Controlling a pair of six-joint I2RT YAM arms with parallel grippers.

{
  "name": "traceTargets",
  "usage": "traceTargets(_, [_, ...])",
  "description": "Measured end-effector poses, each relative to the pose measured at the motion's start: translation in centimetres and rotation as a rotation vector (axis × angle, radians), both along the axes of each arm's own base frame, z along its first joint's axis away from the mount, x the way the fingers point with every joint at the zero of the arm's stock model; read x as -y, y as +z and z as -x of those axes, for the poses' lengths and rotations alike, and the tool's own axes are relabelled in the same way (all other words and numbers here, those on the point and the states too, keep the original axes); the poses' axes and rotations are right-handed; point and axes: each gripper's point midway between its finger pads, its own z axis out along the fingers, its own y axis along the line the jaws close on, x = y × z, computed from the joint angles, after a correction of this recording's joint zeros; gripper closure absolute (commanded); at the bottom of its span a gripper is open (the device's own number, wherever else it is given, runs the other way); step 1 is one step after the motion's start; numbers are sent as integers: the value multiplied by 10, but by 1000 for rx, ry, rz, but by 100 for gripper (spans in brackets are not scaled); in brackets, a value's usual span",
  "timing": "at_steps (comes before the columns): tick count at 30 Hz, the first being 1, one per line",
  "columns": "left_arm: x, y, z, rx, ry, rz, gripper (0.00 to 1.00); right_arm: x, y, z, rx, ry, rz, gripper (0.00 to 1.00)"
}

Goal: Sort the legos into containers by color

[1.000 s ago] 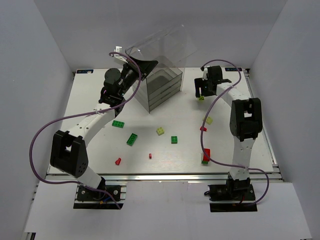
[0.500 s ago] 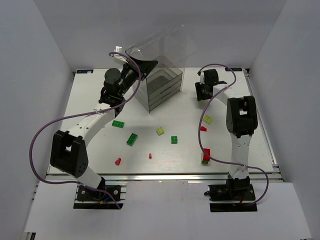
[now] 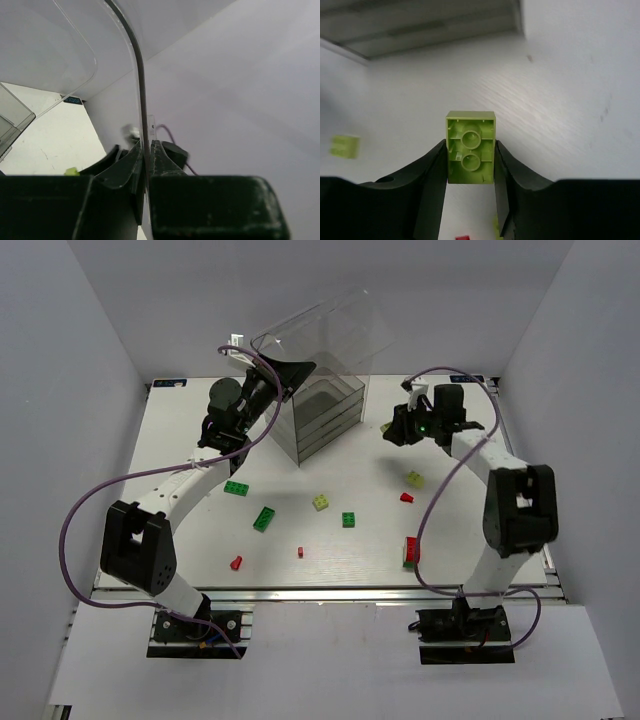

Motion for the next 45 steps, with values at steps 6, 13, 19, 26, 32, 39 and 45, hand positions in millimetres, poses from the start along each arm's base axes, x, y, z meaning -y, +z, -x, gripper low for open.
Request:
traceTargets(6, [-1, 3, 0, 2, 1, 18, 83, -60, 94, 17, 344, 303, -224, 100])
traceTargets(13, [-2, 5, 0, -1, 4, 35, 83, -108, 68, -3, 401, 353, -267, 100])
traceTargets(19, [-3, 7, -1, -5, 8, 47, 83, -135, 71, -22, 503, 323, -260, 100])
traceTargets(26, [-4, 10, -1, -6, 10, 60, 83, -152, 128, -32, 679, 320, -314, 100])
traceTargets(32, [-4, 14, -2, -11, 11, 71, 83, -168, 135, -46, 745, 217, -310, 100])
traceTargets(39, [-5, 16, -2, -16, 11, 79, 83, -194, 110, -71, 727, 125, -275, 59])
traceTargets(45, [-6, 16, -3, -19, 15, 83, 83, -191, 103, -76, 710, 108, -258, 34])
